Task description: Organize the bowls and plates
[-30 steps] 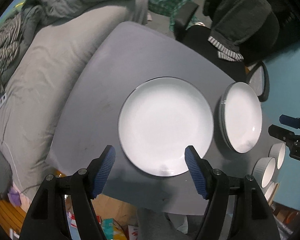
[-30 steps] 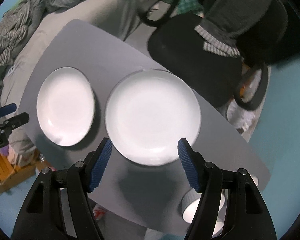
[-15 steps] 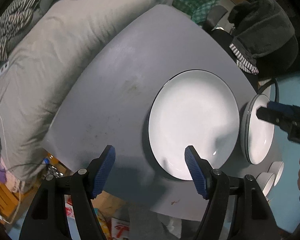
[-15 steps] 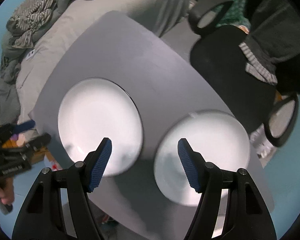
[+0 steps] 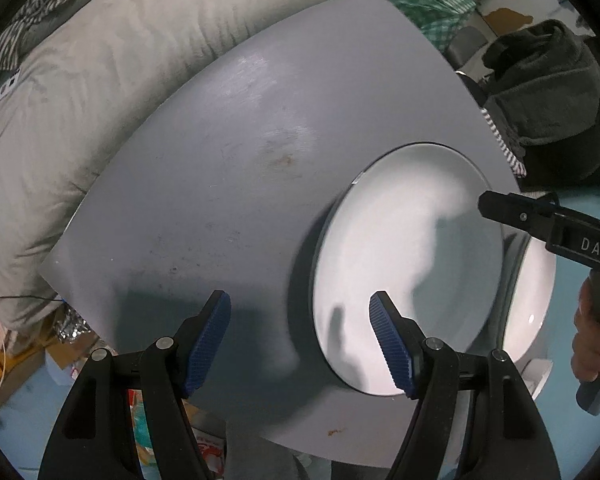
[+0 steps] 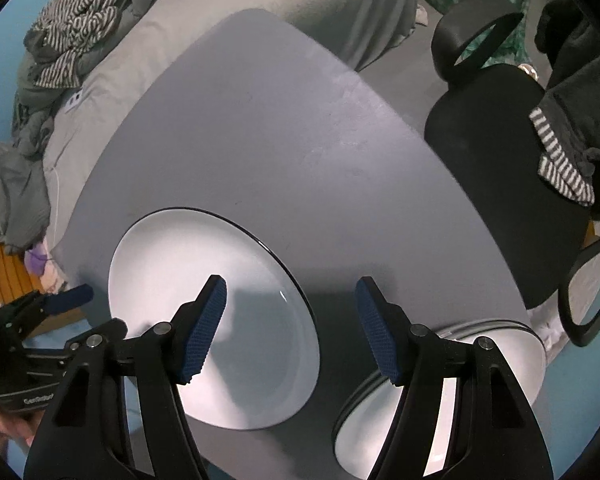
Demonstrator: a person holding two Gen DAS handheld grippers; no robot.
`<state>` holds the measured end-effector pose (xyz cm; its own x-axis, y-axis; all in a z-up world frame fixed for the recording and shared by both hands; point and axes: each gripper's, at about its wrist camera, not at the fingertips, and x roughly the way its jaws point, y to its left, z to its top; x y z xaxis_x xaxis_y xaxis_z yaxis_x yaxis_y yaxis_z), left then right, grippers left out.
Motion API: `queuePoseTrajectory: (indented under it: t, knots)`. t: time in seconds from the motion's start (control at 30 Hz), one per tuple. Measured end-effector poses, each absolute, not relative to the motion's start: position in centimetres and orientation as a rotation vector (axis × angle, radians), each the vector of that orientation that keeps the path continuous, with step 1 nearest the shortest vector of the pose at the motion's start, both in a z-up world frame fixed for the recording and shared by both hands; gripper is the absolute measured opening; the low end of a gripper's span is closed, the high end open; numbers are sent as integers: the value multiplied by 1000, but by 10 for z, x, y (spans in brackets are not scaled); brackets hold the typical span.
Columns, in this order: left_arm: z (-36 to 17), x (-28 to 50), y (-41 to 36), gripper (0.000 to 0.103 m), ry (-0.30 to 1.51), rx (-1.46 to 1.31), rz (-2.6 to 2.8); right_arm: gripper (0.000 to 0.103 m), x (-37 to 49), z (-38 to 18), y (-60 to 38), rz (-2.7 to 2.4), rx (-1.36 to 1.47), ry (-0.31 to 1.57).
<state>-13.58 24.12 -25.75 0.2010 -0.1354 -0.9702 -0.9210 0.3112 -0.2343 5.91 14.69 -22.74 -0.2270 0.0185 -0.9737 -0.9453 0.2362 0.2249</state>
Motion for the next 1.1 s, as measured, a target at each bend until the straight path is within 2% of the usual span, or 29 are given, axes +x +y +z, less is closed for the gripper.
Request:
queuePoseTrajectory:
  t: [0.13, 0.2, 0.3, 0.37, 0.43, 0.5, 0.6, 0.73, 0.83, 1.1]
  knots:
    - [-266, -136, 245, 73, 1255, -1152, 760, 67, 60, -232, 147, 1168, -899, 1498]
    - [-268, -136, 247, 73, 1251, -1158, 755, 61, 62, -236, 147, 1153, -884, 1513]
    - [-268, -135, 248, 73, 1251, -1158, 757, 45, 65, -242, 144, 1130, -844, 1551]
    - [-268, -133, 250, 73, 1246, -1155, 751, 44, 66, -245, 143, 1127, -818, 1570]
    - [-268, -133, 250, 65, 1244, -1148, 742, 42, 65, -247, 140, 1131, -803, 1582]
    - [-269, -129, 251, 55, 1248, -1138, 730, 32, 63, -251, 137, 1130, -806, 1598]
    - [-273, -125, 254, 37, 1268, -1128, 696, 30, 60, -253, 133, 1125, -816, 1586]
    - [-271, -122, 255, 22, 1270, -1112, 647, 27, 65, -255, 127, 1108, -789, 1615]
    - [-270, -119, 257, 16, 1281, -1091, 631, 24, 65, -254, 123, 1105, -770, 1640]
    - [-266, -120, 263, 17, 1291, -1044, 600, 18, 56, -249, 101, 1072, -665, 1700]
